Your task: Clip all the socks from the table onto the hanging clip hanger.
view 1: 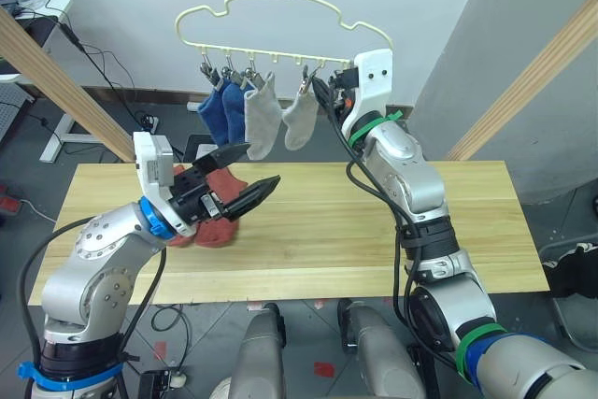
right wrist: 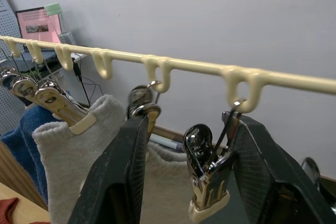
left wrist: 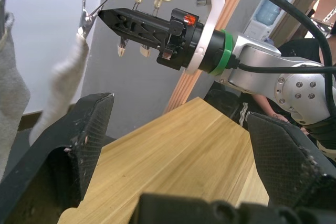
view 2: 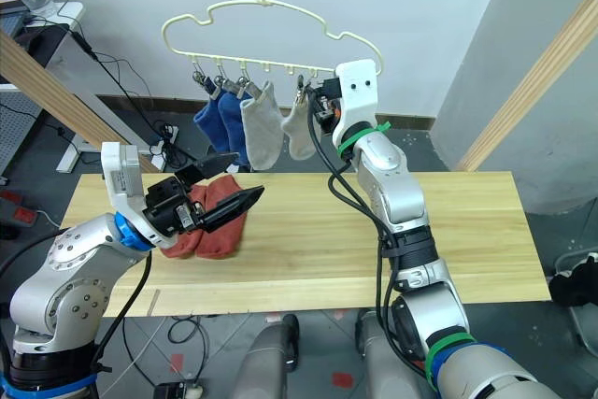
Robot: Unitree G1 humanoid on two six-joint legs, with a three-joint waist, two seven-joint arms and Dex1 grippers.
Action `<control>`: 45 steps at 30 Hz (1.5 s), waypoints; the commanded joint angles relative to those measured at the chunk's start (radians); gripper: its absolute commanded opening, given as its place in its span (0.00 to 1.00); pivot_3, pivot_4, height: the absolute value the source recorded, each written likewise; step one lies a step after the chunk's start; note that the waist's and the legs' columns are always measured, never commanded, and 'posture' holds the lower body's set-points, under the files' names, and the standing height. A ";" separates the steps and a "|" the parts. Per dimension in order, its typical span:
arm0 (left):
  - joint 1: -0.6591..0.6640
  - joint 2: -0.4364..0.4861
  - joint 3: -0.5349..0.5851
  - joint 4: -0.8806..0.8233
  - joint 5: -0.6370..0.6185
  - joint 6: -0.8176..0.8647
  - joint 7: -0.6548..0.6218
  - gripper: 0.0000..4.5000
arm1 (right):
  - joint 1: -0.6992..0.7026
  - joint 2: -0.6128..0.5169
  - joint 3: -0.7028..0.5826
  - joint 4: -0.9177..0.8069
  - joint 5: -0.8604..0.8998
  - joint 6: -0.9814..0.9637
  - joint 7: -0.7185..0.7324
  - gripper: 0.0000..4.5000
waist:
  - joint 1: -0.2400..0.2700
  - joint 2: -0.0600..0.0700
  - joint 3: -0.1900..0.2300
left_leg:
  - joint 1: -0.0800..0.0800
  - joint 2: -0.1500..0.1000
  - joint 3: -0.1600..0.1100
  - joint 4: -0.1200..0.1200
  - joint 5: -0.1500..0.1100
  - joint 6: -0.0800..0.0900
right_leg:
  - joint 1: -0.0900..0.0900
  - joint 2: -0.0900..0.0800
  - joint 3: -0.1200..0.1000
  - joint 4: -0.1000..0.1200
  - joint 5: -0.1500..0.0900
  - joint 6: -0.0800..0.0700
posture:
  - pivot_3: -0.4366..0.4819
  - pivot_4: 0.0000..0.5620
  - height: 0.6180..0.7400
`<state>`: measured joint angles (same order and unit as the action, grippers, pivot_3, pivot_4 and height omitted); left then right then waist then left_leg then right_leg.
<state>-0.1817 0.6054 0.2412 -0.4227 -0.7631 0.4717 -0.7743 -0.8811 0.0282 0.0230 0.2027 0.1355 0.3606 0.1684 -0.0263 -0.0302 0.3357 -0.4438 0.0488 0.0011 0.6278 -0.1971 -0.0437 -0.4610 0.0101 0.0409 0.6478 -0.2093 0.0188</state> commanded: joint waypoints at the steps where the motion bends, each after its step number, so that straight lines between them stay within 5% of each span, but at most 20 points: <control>1: 0.011 0.003 0.005 -0.040 -0.006 -0.008 0.000 1.00 | -0.002 -0.004 -0.003 -0.017 -0.017 0.003 -0.028 0.52 | 0.000 0.000 0.000 | 0.000 0.000 0.000 0.000 0.000 0.000 | 0.000 0.000 0.000 0.000 0.000 0.000 | 0.57 0.61 1.00; 16: 0.012 0.000 -0.002 -0.039 -0.004 -0.012 -0.005 1.00 | 0.044 -0.008 -0.012 -0.106 -0.067 0.042 -0.167 0.52 | 0.001 0.000 0.000 | 0.000 0.000 0.000 0.000 0.000 0.000 | 0.000 0.000 0.000 0.000 0.000 0.000 | 0.55 0.61 1.00; 45: 0.009 0.010 -0.003 -0.028 -0.006 -0.007 -0.018 1.00 | 0.247 -0.045 0.037 -0.451 -0.075 0.196 -0.129 0.52 | 0.000 0.000 0.000 | 0.000 0.000 0.000 0.000 0.000 0.000 | 0.000 0.000 0.000 0.000 0.000 0.000 | 0.54 0.64 1.00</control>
<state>-0.1704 0.6063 0.2377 -0.4228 -0.7636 0.4720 -0.7795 -0.6210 -0.0202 0.0607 -0.2077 0.0665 0.5680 0.0454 -0.0263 -0.0302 0.3357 -0.4437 0.0486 0.0012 0.6284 -0.1971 -0.0438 -0.4609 0.0099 0.0413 0.6479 -0.2094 0.0190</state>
